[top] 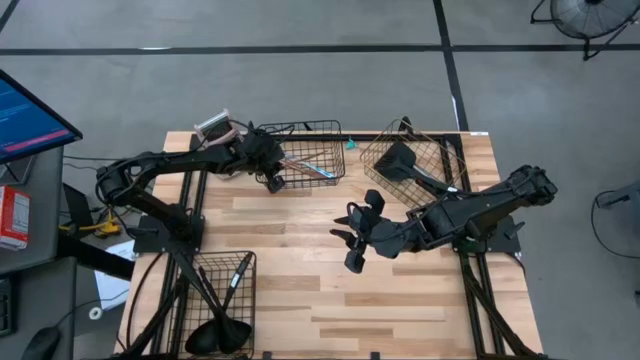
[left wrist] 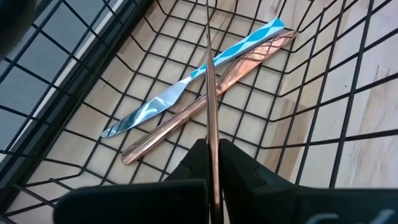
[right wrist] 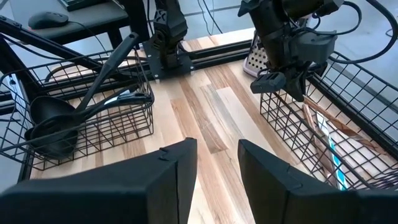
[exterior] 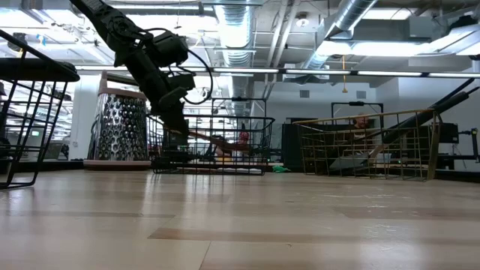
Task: Pick & Place Kitchen Items
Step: Put the brown knife into the top black wire basket, then return to Home Position
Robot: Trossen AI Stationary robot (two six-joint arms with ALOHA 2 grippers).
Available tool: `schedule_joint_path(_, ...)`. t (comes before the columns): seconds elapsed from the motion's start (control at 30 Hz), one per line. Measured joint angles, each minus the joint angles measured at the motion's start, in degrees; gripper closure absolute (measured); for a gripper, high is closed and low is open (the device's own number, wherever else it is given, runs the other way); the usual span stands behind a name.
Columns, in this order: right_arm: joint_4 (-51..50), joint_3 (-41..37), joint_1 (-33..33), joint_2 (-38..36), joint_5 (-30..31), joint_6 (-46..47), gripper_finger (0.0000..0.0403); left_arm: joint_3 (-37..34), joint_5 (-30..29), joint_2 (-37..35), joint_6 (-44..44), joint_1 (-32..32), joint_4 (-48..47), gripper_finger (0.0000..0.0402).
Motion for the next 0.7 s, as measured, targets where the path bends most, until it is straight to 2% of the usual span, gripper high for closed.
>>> schedule_joint_path(0.37,-0.02,0.00,0.00,0.00,0.00,0.00,0.0286,0.00,0.01,-0.02,-0.07,0.00,-0.01,0.0395)
schedule_joint_path(0.7,-0.45,0.00,0.00,0.02,-0.02,-0.02,0.0286,0.00,0.45,-0.08,0.07,0.00,0.36,0.0319)
